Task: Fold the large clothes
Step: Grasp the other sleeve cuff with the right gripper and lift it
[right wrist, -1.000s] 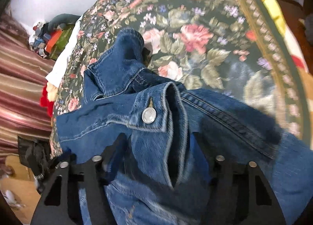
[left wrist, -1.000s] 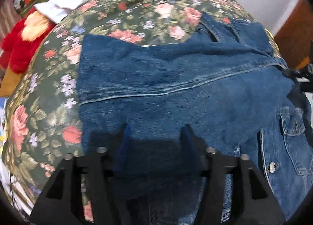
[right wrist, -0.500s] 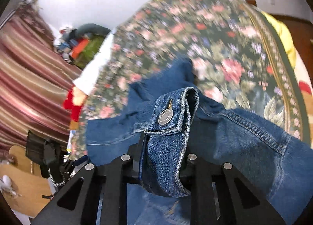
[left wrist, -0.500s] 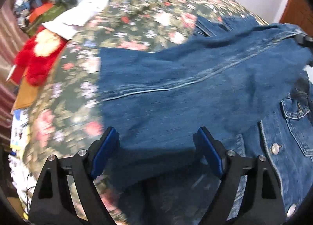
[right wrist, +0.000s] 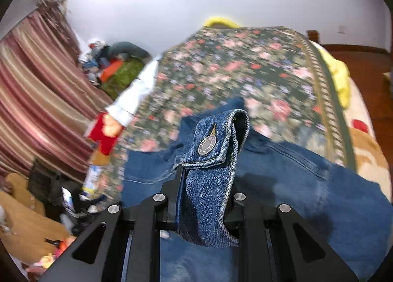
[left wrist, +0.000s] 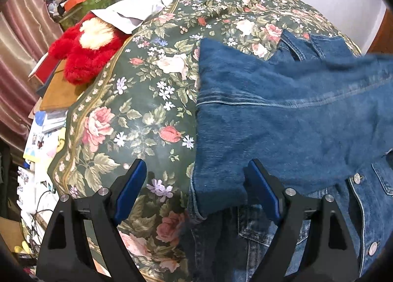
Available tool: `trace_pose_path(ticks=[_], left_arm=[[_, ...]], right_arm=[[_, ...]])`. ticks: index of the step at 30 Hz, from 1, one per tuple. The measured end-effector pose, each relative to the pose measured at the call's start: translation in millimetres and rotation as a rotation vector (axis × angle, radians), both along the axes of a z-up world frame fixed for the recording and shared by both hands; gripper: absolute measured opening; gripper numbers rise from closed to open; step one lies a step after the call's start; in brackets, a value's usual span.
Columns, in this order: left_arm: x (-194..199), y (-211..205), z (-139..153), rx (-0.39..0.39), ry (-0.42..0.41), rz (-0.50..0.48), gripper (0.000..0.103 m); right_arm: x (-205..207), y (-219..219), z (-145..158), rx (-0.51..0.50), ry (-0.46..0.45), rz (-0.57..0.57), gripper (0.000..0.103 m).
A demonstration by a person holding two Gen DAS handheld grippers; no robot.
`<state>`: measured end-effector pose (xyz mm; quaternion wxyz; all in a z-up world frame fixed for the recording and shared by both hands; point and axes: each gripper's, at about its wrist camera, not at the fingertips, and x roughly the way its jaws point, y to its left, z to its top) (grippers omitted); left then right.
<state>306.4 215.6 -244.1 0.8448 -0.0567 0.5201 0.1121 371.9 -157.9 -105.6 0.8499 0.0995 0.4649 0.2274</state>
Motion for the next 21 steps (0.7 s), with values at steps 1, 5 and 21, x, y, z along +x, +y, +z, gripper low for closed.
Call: trace_pose_path(ticks=[1,5,21], left_arm=[[0.7,-0.1,-1.3,-0.005,0.002,0.003,0.084],[5.3,-2.5,-13.8,-0.004,0.032,0.014,0.084],[13.2,-14.2,-33.1,0.079,0.082,-0.001,0.09]], right_arm=[[-1.9,-4.4,-7.8,-0.023,0.006,-0.011,0.018],[-0.4,-21.5,-44.0,-0.128,0.045,-0.056,0.018],[-2.9,-23.0,-90.7,-0.501,0.038,-0.011,0.064]])
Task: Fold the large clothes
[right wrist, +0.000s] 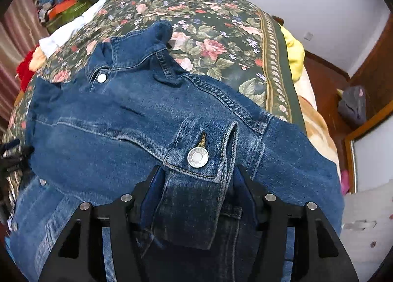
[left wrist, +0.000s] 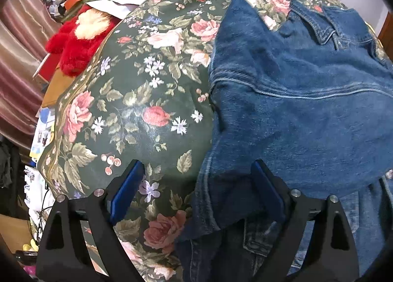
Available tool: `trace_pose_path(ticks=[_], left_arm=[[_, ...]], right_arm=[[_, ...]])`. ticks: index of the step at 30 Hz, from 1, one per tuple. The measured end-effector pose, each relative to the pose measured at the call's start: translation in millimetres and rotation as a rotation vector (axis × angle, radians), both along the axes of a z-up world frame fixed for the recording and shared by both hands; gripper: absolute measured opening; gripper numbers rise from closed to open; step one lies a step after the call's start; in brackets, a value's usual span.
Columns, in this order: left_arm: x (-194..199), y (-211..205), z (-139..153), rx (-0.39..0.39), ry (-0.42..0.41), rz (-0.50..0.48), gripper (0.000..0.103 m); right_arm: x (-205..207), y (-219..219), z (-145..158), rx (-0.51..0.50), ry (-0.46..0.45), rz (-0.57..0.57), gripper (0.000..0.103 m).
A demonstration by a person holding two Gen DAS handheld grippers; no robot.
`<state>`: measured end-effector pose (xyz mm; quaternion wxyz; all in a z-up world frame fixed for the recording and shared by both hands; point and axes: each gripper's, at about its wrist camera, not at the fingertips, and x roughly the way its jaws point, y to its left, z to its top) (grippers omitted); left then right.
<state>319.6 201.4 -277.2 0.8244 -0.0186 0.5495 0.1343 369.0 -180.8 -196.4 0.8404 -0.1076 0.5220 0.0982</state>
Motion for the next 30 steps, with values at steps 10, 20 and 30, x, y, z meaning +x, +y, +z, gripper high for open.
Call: trace_pose_path(ticks=[10,20,30], left_arm=[[60.2,34.3,45.4,0.121,-0.089,0.028,0.09],[97.6,45.7,8.8,0.099,-0.052,0.089,0.09],[75.1,49.3,57.3,0.106,-0.164,0.034,0.09]], right_arm=[[-5.6,-5.5,19.4,0.002,-0.062,-0.022,0.074],[-5.0,-14.8,-0.3,-0.045,-0.057,-0.011,0.096],[-14.6,-34.6,41.1,0.095,-0.104,-0.065,0.096]])
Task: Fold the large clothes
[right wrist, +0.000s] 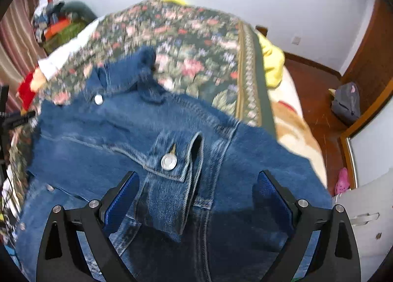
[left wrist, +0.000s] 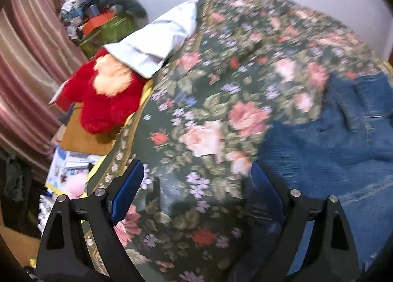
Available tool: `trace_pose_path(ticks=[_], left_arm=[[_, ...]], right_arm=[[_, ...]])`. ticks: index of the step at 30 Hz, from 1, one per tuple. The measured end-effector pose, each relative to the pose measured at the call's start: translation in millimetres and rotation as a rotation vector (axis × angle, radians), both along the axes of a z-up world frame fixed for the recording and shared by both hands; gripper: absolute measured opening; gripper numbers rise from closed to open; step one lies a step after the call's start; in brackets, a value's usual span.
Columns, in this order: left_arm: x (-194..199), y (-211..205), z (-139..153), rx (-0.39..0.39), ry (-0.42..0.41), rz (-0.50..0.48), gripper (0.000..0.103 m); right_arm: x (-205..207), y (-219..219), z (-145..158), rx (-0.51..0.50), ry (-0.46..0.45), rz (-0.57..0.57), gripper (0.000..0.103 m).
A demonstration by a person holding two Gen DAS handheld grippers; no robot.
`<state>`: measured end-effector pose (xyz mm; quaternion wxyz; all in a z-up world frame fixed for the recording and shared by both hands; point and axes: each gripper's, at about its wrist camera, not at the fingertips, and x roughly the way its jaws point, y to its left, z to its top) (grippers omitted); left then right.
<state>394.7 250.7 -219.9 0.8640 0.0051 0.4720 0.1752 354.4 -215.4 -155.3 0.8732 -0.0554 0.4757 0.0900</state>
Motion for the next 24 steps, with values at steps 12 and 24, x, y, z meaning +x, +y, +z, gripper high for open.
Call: trace_pose_path(ticks=[12,24], left_arm=[[20.5,-9.2,-58.3,-0.053,0.11,0.033,0.094],[0.8,-45.9,-2.1,0.038,0.069,-0.086,0.094]], right_arm=[[-2.0,-31.0,-32.2,0.009,0.123,-0.117,0.097],[-74.5,-124.1,-11.5,0.234,0.099,-0.363,0.097]])
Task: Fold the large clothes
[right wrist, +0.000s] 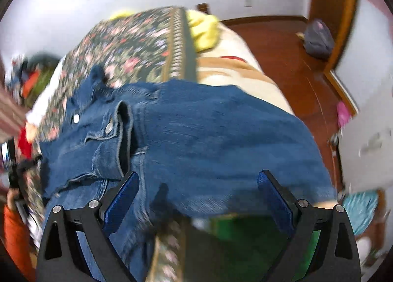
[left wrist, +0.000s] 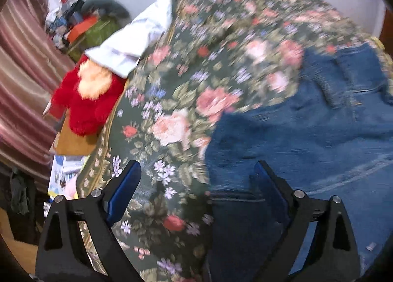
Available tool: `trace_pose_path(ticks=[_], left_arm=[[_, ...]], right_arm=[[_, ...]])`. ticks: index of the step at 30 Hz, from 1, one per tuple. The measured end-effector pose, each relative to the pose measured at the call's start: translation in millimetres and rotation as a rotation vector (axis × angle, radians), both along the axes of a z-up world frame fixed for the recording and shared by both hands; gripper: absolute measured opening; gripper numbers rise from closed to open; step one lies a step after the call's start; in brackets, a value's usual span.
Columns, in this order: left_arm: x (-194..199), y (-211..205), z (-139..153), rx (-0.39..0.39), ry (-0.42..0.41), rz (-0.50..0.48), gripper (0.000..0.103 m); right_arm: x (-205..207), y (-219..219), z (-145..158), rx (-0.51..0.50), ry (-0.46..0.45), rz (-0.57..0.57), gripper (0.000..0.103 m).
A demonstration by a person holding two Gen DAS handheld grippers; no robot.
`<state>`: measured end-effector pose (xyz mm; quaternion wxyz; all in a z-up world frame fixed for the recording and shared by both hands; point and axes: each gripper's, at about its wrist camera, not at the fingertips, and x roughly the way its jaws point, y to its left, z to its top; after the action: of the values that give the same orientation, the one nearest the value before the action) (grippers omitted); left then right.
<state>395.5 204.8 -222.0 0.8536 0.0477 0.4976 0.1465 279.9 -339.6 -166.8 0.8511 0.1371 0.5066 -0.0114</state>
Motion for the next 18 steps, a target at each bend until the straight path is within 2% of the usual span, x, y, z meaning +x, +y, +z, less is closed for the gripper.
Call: trace_pose_path(ticks=[3,9,13,15,18], left_arm=[[-9.3,-25.1,26.2,-0.015,-0.052,-0.062,0.094],[-14.2,-93.3,58.7,-0.129,-0.097,-0.197,0.094],[-6.5,-138.0,59.5,-0.185,-0.08,-0.292,0.094],[-0.9,-164.7,52.3,-0.232,-0.053,-0.343,0.094],[6.0,-195.3,39.8,-0.248,-0.005,-0.392,0.094]], right_arm=[[-23.9,-33.3,4.7,0.058,-0.009,-0.089,0.097],[-57.4,-85.6,0.6,0.101,-0.009,-0.199,0.097],[-65.4,-120.6,-25.8,0.21,0.042,-0.263,0.097],[-65.1,-132.5,-42.4,0.283,0.072,-0.288,0.097],[-61.8,-145.0,-64.4,0.381,0.099,-0.318,0.097]])
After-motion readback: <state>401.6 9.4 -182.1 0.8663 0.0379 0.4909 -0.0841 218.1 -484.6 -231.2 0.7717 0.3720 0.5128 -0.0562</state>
